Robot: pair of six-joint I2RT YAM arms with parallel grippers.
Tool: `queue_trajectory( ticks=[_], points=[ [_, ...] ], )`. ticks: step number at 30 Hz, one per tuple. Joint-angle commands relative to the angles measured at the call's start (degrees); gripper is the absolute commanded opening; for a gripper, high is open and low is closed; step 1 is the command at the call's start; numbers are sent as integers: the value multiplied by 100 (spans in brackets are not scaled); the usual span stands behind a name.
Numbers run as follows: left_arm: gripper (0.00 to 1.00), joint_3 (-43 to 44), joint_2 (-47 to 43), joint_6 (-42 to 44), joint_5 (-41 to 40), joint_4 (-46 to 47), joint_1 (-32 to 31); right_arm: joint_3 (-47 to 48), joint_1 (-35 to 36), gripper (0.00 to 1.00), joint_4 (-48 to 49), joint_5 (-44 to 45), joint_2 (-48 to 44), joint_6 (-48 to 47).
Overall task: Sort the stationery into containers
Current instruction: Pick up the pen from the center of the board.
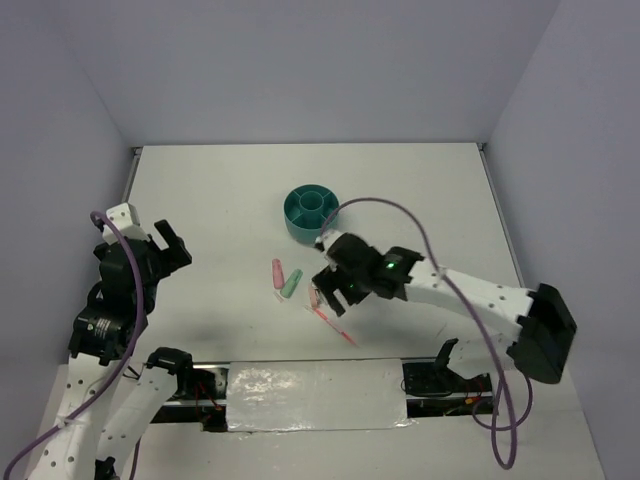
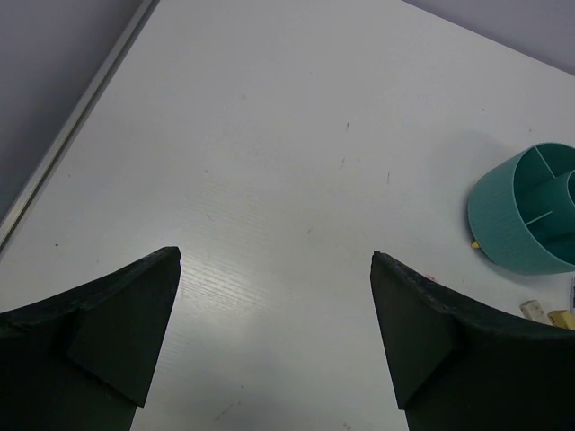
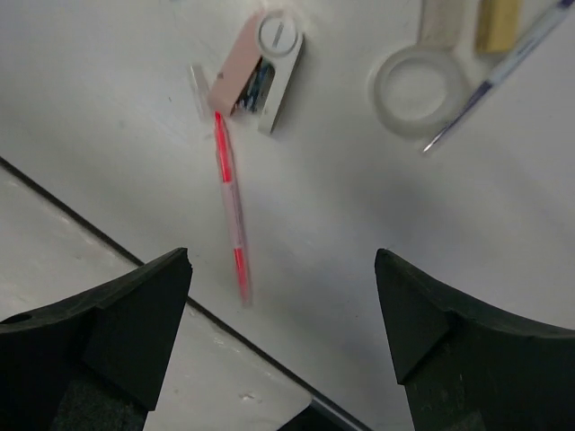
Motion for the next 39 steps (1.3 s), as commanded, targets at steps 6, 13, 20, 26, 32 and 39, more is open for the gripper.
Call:
queue_trajectory(
  ticks=[6,13,20,26,32,39],
  points=[
    [99,-11,49,13,128,205,-16,-148,1052,83,-81,876,1285,171],
    [99,-20,-4,13,128,196,-86,-112,1552,73,-37,814,2022,514],
    [99,-29,-48,30,180,205,-104,-393,1773,67,367,752,2270,839],
    [99,-29,-4,39,198,214,-130,-692,1764,58,745,568,2402,936],
    [99,-29,14,39,207,214,-130,-806,1773,45,737,480,2516,1050],
    [99,-29,31,31,215,214,-130,-886,1764,35,526,629,2297,1173]
  ],
)
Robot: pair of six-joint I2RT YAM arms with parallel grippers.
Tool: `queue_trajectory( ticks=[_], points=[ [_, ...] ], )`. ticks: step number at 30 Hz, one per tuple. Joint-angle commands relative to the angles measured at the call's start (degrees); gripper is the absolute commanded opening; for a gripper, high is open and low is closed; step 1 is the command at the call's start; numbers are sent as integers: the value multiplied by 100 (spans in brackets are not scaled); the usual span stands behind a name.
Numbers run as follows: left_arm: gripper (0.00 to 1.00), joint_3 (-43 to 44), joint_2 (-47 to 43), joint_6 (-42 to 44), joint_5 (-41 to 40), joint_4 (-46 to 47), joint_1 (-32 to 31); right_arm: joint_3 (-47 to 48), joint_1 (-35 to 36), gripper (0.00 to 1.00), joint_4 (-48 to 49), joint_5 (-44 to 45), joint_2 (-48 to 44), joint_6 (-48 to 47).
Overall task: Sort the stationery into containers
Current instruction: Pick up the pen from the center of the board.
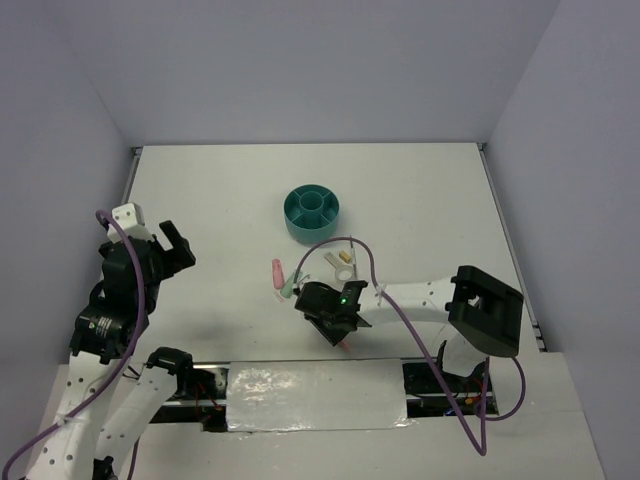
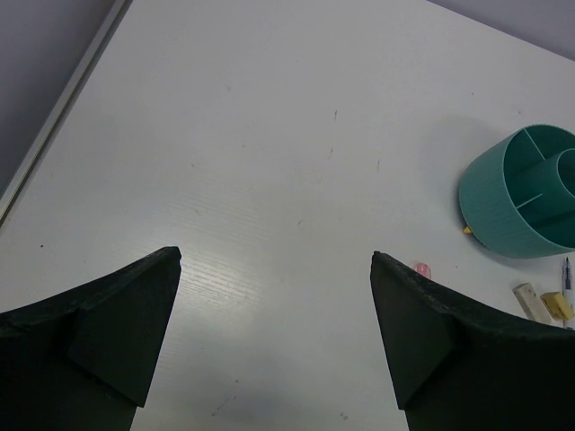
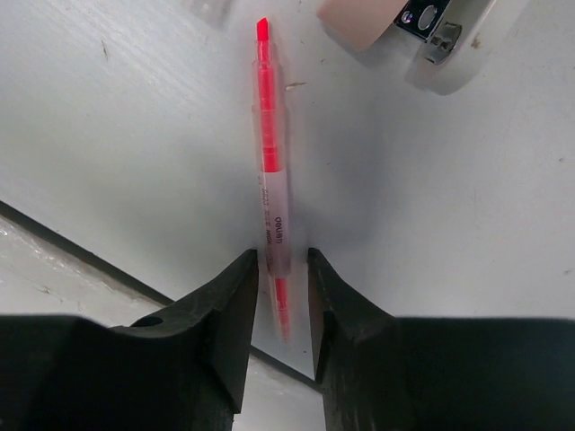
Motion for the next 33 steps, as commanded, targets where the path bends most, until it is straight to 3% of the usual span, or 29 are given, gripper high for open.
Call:
queue_trajectory(
  ticks=[1,5,12,20,25,28,33],
  points=[
    [99,8,25,20,49,207,-43,-291,20,34,-189,186,82,118],
    [99,8,7,20,49,207,-34,-291,20,27,-171,195,152,109],
    [99,8,51,11,67,216,-34,-273,20,0,-250,282,162,197],
    [99,183,585,-409,242,-170,-34,-396,11,0,-171,422,-1059,346],
    [95,167,886,-771,1033,-251,-43,-405,20,0,-461,993,-2271,583],
    [99,-149,789,-1026,1472,13,-78,-493,-33,0,-733,1668,-2981,794],
    [99,-659,991,-1675,1431,259,-762,-590,-243,0,-979,2093,-3889,988]
  ],
)
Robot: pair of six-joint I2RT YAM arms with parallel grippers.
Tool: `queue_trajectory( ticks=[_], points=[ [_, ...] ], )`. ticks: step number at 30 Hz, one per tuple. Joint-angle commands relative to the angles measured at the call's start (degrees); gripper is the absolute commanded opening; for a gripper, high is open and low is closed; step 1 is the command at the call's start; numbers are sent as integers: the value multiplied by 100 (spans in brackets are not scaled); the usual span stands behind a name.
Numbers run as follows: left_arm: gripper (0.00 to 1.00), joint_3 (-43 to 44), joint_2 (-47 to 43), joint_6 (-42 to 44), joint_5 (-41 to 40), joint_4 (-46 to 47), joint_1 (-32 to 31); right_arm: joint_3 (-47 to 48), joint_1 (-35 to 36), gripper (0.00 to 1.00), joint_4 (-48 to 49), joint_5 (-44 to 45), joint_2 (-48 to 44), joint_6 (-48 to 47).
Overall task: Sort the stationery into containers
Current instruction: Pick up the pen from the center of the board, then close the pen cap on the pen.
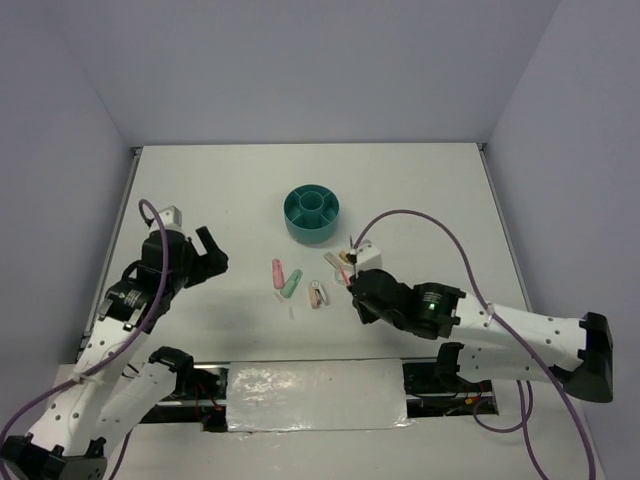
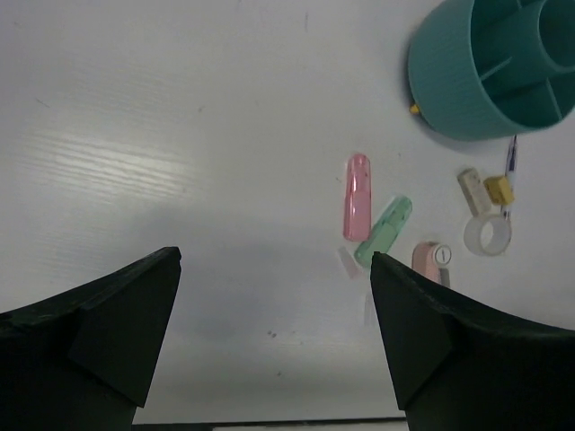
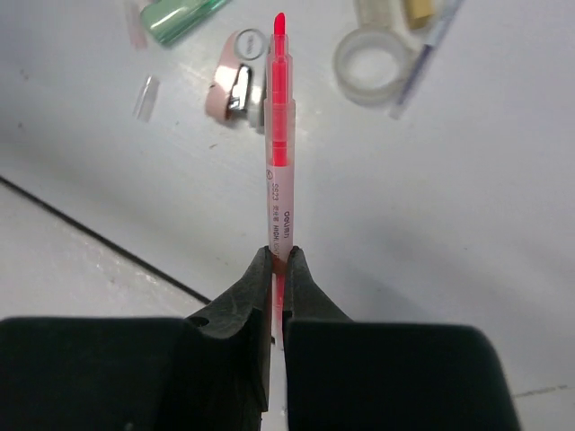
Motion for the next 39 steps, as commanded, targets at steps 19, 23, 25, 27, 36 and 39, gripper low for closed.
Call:
queue_trajectory(
  ticks=[19,23,25,27,36,39],
  points=[
    [95,995,3859,-4082,-2286,-783,-4057,78,-143,0,-1137,1492,-1282,509],
    [93,1479,4677,-3995,-2181,-925,-4101,7,-143,0,-1040,1378,-1423,421],
    [92,1524,4836,-3942,-2111,-785,-4136,-10,-143,0,-1023,1352,-1493,412],
    [92,1559,4916,-3933,-2067,-758,-4162,-28,-143,0,-1005,1334,-1529,394],
    [84,1673,5373,-3678,-1742,-477,-4259,-28,-143,0,-917,1220,-1459,280],
    [80,1586,5373,-3660,-1698,-380,-4268,-37,-143,0,-917,1194,-1485,271]
  ],
)
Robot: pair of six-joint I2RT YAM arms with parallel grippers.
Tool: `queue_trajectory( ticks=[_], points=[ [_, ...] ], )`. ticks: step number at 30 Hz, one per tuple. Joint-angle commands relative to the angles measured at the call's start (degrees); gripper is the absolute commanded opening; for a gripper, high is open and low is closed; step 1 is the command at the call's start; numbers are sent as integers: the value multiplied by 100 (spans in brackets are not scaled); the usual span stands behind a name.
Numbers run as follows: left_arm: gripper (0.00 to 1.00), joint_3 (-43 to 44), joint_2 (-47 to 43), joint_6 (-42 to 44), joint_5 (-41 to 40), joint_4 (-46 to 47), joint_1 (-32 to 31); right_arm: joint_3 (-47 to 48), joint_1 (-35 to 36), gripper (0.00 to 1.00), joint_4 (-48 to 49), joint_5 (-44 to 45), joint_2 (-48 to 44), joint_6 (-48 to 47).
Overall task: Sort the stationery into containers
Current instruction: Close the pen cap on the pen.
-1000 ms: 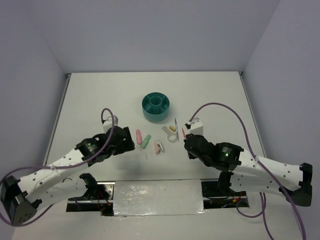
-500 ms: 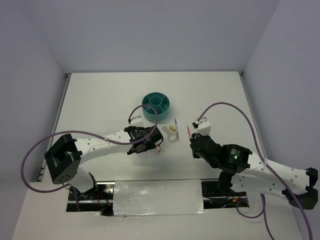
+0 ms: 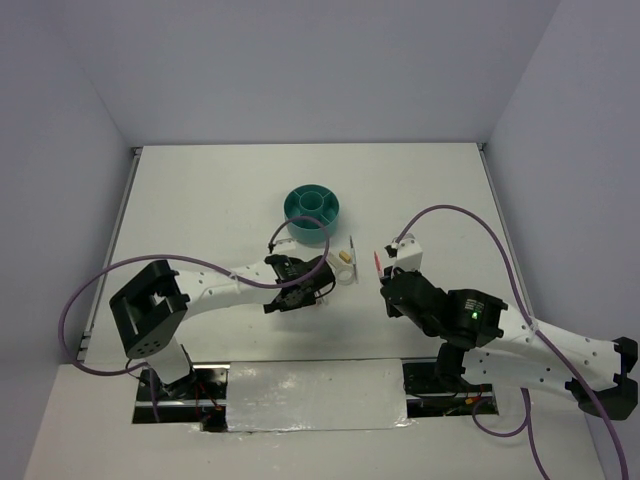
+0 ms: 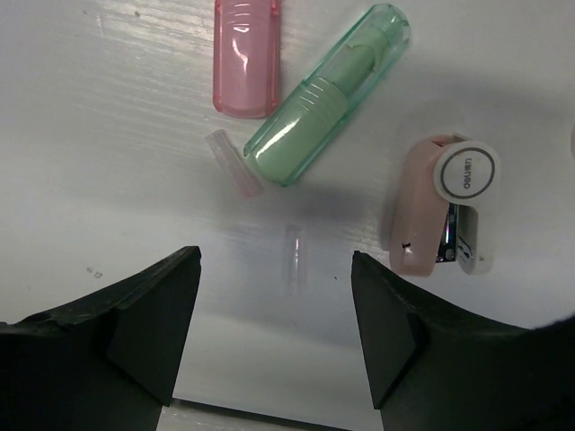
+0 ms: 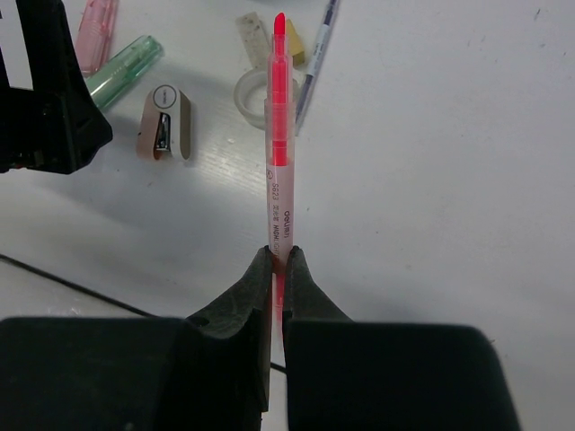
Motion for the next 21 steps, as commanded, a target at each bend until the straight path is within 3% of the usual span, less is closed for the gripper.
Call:
queue_trajectory(
  ticks=[1,13,21],
  points=[
    [80,-14,5,141,125,208,-39,-35,-12,0,99,18,-32,-50],
    [73,-419,251,387,512,745,-39,-61,-12,0,152,-70,-84,-112],
    [58,-568,374,475,697,868,-39,-79,-12,0,196,-123,-102,-156]
  ],
)
